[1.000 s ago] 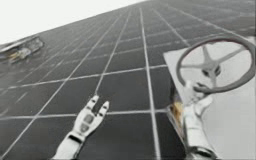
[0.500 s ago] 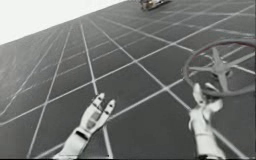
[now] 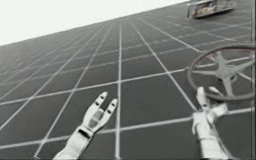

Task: Pick up and drop off the object

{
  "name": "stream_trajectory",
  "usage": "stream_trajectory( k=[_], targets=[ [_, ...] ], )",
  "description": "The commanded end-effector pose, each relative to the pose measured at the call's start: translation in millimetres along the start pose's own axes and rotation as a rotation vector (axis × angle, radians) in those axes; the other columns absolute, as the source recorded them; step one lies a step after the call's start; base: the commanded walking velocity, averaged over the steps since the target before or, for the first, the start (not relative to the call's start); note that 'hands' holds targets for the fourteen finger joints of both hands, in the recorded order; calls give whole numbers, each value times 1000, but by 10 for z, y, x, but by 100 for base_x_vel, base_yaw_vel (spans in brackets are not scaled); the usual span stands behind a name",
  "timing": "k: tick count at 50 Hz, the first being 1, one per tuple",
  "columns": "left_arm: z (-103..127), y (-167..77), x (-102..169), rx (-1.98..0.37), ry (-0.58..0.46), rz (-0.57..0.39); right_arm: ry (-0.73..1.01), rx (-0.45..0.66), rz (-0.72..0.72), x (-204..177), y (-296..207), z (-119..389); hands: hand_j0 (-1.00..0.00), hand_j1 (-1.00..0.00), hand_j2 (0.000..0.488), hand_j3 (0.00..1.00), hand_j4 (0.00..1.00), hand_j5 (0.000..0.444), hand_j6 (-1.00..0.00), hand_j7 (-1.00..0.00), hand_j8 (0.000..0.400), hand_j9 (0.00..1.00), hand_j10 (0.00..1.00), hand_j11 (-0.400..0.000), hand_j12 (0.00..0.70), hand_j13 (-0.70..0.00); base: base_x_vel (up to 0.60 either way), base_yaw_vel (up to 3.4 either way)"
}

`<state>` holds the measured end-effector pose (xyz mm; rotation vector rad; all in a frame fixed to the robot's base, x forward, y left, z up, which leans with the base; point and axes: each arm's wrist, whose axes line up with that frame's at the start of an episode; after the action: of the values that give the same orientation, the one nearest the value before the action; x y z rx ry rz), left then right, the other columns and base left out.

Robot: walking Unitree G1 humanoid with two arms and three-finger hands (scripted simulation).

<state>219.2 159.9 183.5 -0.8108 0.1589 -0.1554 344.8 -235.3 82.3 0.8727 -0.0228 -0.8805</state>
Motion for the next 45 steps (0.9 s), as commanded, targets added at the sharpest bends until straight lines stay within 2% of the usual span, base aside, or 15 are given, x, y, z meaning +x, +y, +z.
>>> stream_trajectory(
  k=[1, 45],
  targets=[
    [16, 62, -31, -23, -12, 2, -32, 0, 58, -54, 169, 60, 0, 0, 0, 1000, 1000, 0, 0, 0, 0, 1000, 1000, -400, 0, -700, 49, 1],
    [16, 62, -31, -23, -12, 2, -32, 0, 58, -54, 169, 60, 0, 0, 0, 1000, 1000, 0, 0, 0, 0, 1000, 1000, -400, 0, -700, 41, -39]
  ],
)
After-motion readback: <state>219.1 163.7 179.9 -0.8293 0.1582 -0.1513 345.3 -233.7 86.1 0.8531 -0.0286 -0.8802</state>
